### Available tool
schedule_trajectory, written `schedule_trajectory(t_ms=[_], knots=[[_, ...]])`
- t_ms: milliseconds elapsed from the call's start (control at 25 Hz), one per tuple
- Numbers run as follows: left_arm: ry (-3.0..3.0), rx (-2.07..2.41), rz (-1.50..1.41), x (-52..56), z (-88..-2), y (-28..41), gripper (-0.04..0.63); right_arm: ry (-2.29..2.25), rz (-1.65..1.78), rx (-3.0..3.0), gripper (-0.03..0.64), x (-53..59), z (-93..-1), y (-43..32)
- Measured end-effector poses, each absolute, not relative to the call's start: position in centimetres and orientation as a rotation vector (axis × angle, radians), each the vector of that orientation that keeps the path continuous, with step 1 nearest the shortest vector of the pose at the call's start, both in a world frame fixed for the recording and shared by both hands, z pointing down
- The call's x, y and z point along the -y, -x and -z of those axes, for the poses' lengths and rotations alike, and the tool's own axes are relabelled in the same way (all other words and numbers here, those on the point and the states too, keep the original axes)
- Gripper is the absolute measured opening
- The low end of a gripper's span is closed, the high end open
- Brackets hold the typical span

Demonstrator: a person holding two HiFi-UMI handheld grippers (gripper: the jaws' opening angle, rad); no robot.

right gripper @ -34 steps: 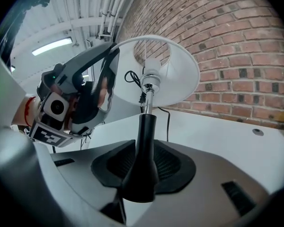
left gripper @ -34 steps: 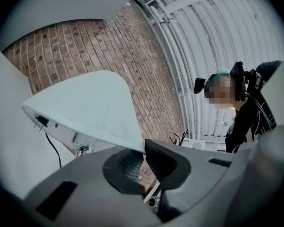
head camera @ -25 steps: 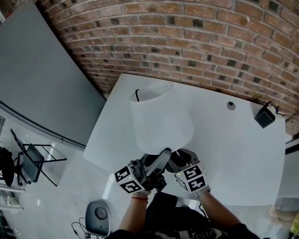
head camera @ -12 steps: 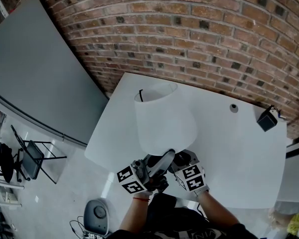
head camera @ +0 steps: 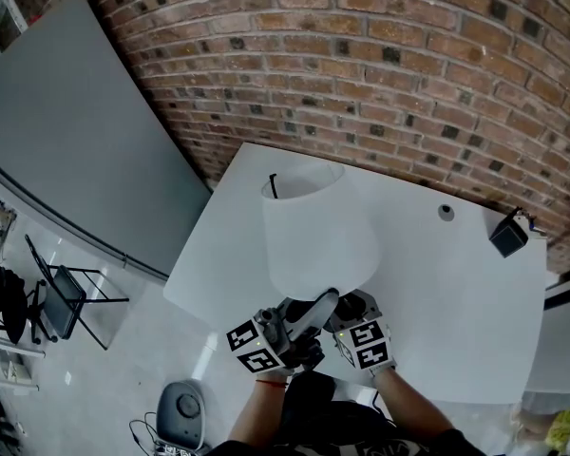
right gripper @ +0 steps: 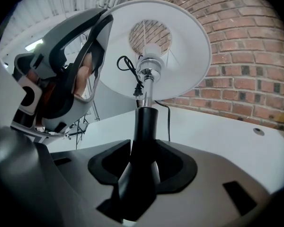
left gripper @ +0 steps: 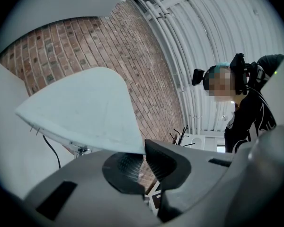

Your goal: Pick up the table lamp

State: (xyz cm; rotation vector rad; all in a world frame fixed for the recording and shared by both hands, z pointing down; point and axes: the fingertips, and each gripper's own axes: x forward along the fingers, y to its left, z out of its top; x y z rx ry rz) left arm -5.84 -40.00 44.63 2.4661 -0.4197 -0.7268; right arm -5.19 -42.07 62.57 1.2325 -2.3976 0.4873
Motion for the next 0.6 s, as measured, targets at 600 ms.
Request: schedule_trajectory(t_ms=[600], knots=[[-2.679, 0.414, 0.656, 37.2, -38.2, 3.2, 0.021, -1.329, -0.36, 2.555, 0.163, 41.3, -55.6, 4.1]])
